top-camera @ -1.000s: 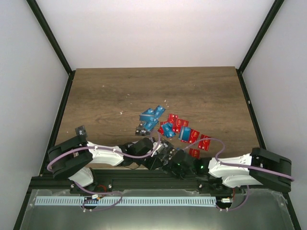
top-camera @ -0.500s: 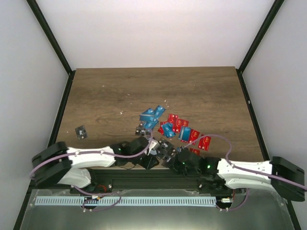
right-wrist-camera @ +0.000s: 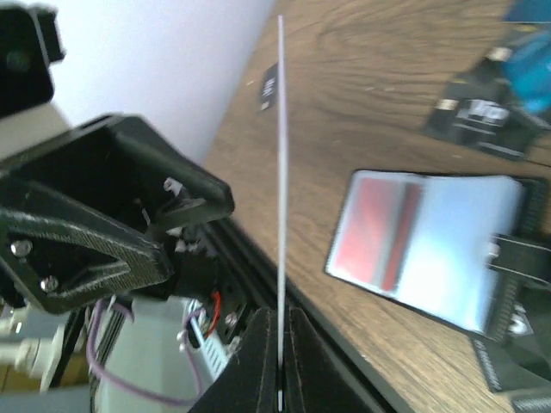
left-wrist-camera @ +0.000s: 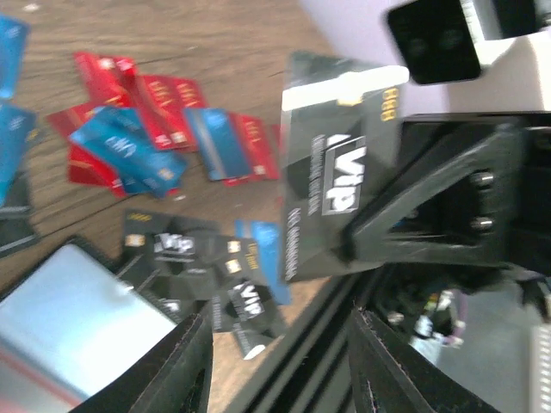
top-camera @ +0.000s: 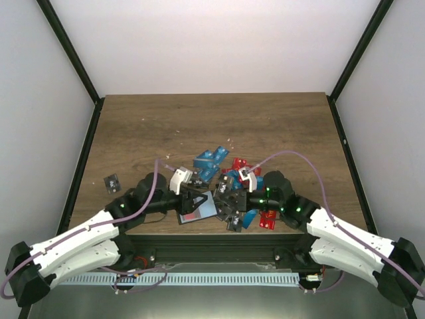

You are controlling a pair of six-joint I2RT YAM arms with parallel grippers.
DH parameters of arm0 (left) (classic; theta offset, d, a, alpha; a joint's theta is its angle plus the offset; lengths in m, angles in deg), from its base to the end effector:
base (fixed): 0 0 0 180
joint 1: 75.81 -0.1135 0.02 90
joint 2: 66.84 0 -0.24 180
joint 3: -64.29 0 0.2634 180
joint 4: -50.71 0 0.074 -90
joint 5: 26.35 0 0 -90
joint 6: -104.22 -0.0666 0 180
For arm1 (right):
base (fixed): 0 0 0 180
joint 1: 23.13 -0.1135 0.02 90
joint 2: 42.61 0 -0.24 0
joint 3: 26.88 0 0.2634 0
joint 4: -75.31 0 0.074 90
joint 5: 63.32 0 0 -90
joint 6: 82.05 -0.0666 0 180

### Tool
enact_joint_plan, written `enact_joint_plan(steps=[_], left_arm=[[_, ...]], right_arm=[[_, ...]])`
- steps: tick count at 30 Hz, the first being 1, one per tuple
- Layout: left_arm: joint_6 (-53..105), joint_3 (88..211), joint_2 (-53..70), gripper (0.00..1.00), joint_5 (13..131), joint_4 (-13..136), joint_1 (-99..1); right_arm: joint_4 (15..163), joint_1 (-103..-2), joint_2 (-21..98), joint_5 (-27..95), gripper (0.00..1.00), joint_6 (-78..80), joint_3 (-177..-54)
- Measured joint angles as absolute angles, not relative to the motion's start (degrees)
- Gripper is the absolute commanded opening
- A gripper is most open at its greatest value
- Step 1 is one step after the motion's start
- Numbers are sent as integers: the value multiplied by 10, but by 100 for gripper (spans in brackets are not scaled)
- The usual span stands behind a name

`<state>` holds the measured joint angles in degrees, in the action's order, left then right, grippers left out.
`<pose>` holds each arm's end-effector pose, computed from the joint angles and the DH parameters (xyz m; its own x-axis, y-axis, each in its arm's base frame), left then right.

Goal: Put the credit cards into the card holder

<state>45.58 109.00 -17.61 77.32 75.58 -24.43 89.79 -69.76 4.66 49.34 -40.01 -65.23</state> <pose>0.1417 -0.2026 0.2064 -0.7235 0.0955 -0.6837 0.5986 0.5800 -0.5525 0.1473 0.1933 0.1952 -0.8612 0.0864 -0.5009 -0.4093 0.4666 0.7841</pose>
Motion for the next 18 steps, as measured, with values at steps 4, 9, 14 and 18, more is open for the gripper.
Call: enact_joint_plan(steps=[4,9,14,18], left_arm=[[456,1077,-224,46,831,728,-248],[467,1053,-279,45,882,699,-248],[477,1039,-317,42,902,681,-248],[487,1031,-319,37,916,662,-248]], right_arm=[[866,-694,76,586,1,-329,-666],[835,-694,99,695,1,-274,-666],[807,-694,101,768,1,-252,-666],[783,-694,101,809,1,-246,-666]])
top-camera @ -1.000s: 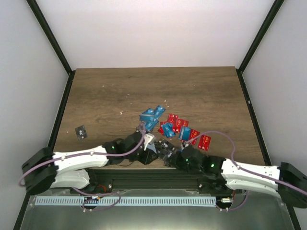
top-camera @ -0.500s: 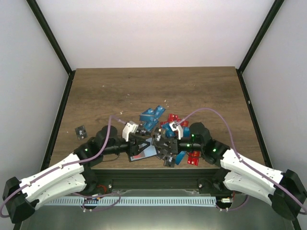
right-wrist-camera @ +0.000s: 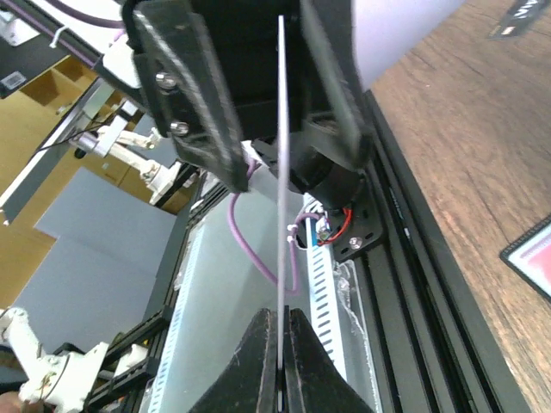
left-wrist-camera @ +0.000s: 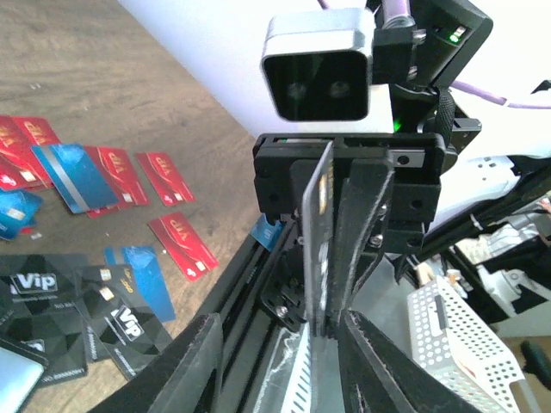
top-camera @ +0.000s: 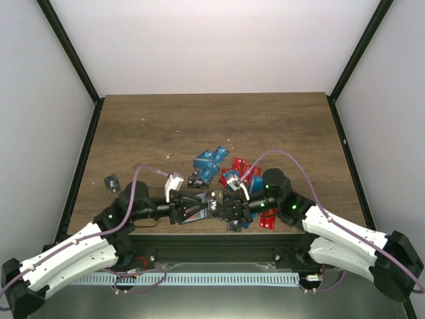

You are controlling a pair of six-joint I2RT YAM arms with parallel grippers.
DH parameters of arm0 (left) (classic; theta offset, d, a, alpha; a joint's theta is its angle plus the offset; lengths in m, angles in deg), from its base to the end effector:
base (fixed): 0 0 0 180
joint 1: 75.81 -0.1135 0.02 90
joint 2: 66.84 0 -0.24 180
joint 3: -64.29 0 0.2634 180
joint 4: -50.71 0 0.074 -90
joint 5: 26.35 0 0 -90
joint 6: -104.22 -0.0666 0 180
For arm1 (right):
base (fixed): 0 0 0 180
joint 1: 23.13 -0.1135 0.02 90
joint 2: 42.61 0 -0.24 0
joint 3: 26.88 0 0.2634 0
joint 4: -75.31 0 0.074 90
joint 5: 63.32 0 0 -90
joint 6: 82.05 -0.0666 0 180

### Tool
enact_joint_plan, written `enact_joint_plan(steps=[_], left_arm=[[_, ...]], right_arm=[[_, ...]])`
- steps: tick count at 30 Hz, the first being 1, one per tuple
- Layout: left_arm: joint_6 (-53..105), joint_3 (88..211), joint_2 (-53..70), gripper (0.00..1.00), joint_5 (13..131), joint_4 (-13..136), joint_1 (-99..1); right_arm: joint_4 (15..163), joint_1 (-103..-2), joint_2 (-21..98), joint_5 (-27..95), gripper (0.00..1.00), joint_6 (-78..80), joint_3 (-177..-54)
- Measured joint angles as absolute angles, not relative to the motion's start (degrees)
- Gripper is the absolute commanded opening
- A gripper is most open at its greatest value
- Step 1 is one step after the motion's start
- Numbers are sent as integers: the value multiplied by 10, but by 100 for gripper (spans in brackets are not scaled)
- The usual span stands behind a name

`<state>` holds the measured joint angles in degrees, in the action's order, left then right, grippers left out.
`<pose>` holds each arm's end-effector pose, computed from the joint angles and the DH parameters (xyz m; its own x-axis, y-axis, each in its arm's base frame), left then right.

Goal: Put the credit cards into the card holder

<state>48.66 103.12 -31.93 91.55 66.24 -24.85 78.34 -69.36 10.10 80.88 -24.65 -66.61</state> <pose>0.1119 -0.1875 0.2421 -0.6560 0.0154 -0.7546 0.7325 0.2539 -0.6316 0.1269 0.2106 0.2141 -0.6789 -0.2531 -0.6893 -0.7074 -0.0261 0.7063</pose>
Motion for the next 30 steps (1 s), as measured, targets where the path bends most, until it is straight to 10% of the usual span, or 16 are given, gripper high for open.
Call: enact_joint_plan(steps=[12,19,30], left_arm=[[518,1018,-278,4,973,578,-248],[531,1017,-273,4,914,606,-249],[570,1009,-280,4,794,779,-342]], right_arm=[[754,-693,106,842,1,-246,-666],[772,-690,133,819,65,-239,-673],[870,-670,226,677,68,-231,-714]])
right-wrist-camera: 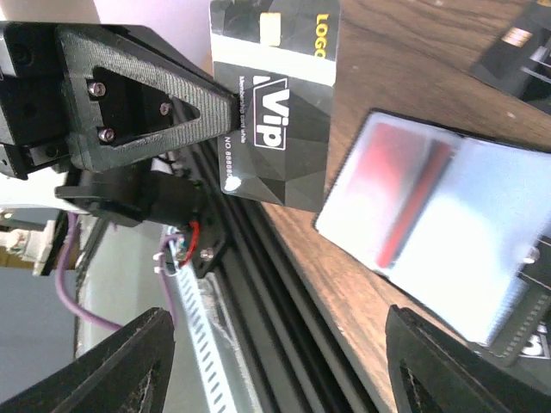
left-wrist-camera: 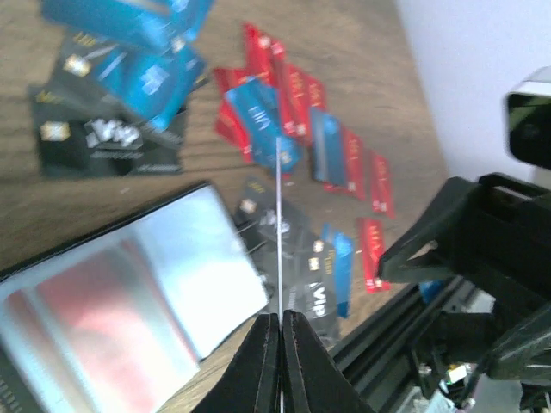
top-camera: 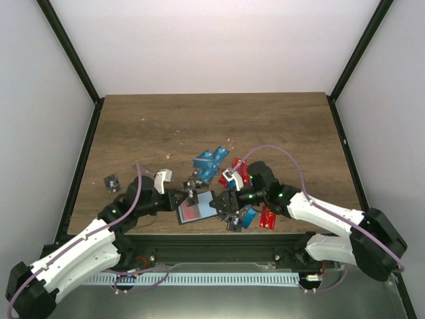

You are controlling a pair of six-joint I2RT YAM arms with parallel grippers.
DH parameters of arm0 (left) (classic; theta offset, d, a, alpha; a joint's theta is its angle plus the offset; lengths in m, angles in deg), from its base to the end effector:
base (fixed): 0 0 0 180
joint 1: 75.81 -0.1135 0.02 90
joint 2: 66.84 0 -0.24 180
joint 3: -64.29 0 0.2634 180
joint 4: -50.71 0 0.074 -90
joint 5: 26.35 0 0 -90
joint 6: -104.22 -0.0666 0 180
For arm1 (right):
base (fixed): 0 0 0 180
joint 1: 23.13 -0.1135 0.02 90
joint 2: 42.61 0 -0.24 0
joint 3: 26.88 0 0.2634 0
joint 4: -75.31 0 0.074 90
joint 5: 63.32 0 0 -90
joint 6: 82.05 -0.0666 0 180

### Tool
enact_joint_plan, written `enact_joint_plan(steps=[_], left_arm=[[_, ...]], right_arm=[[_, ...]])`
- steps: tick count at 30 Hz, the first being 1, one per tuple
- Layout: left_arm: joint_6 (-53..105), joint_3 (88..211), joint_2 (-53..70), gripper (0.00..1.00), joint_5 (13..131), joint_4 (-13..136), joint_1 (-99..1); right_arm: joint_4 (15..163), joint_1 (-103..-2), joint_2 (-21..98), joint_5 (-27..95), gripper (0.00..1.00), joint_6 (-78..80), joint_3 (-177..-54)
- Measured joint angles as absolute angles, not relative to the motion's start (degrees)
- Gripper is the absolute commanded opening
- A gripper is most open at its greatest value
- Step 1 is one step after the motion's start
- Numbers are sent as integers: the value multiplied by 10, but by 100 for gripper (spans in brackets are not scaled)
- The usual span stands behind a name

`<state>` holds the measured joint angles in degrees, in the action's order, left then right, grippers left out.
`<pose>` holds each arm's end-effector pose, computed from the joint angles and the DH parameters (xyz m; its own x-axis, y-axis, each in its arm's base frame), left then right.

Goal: Put the credit cards into the card holder

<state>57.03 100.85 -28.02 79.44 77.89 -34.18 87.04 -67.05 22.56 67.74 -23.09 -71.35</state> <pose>0.1498 -0.1573 0.1857 -0.8243 -0.1423 -0.5480 0.3492 0.6340 -0.6899 0.1645 0.2191 0.1716 -0.8066 -0.2370 -0.5416 -0.5911 0.3277 0.7370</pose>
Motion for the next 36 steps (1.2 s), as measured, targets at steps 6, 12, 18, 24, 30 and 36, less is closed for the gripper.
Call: enact_joint_plan(steps=[6,12,18,24,30,36], left_arm=[[572,980,-224,4,836,799,-398],[568,973,-156,4,885,786,-416],[565,971,-88,4,930,751,-424],[565,972,-40,4,960,732,-437],[565,974,-15,4,972,730,-442],[565,989,15,4,982,729,-444]], right_arm=[[877,-668,282,645,67,-237,-720],[881,-668,331,619,65,-241,-727],[881,-668,373,604,64,-242,-731],[881,-668,404,595,64,-241,-731],[880,-668,419,594,64,-239,-733],[872,-668,439,595,64,-235,-733]])
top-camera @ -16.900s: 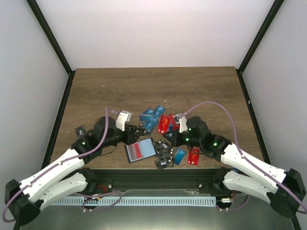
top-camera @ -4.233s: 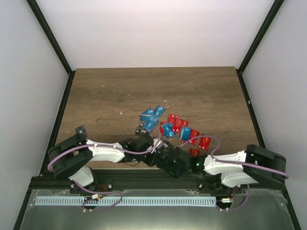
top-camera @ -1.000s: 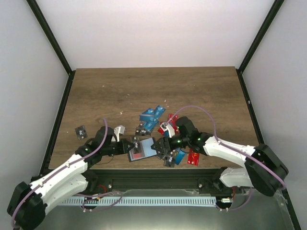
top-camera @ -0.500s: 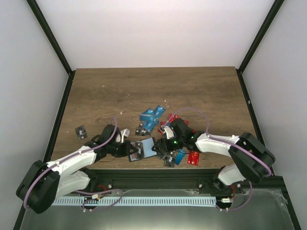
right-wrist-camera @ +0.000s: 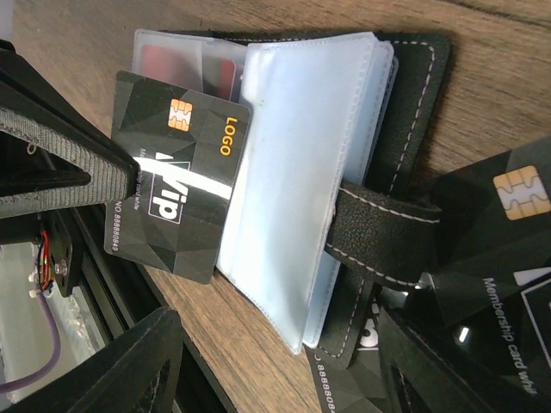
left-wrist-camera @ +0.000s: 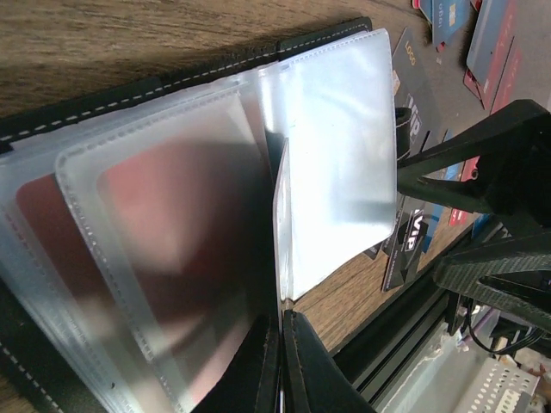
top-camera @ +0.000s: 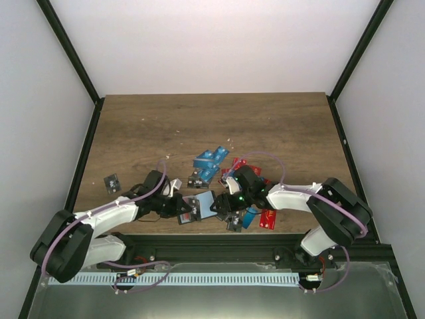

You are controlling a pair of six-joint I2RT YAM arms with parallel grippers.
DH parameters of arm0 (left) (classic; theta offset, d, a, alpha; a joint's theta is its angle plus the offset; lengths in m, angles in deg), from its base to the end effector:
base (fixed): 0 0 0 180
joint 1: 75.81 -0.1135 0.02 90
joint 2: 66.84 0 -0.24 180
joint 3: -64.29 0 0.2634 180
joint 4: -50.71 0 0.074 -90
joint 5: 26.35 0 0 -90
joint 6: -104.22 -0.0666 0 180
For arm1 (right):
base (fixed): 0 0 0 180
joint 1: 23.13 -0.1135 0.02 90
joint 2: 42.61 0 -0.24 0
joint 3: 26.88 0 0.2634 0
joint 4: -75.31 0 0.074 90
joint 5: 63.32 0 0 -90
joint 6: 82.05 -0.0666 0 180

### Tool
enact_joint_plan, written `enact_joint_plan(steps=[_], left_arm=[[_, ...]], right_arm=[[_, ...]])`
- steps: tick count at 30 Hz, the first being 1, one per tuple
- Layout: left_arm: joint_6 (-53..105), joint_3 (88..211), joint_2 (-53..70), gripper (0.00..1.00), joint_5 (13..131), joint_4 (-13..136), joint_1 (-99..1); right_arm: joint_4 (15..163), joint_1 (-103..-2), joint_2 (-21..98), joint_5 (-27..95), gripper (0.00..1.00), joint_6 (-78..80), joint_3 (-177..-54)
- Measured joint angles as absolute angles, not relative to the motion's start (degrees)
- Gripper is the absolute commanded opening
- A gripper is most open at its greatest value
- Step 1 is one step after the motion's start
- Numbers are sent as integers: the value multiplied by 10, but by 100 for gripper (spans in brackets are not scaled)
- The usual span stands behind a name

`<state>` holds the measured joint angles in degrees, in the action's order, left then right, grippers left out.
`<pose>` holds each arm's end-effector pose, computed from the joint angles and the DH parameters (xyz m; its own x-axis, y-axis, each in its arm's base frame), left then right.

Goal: Put the credit cards into the card holder

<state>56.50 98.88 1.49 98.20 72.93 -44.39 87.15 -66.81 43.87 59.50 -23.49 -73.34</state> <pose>0.1702 -0.1482 0.0835 -0.9943 -0.0419 -0.0980 0.0424 0.6882 -0.7243 0.1828 0.2245 0.0814 -0.9143 -0.2670 -0.3046 -0.4050 0.6046 0.6858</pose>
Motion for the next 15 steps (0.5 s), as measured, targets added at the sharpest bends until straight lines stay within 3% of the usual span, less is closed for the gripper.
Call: enact_joint_plan(steps=[15], left_arm=[[574,1007,52,4,985,729,-447]], right_arm=[[840,-668,460,615,63,-227,-733]])
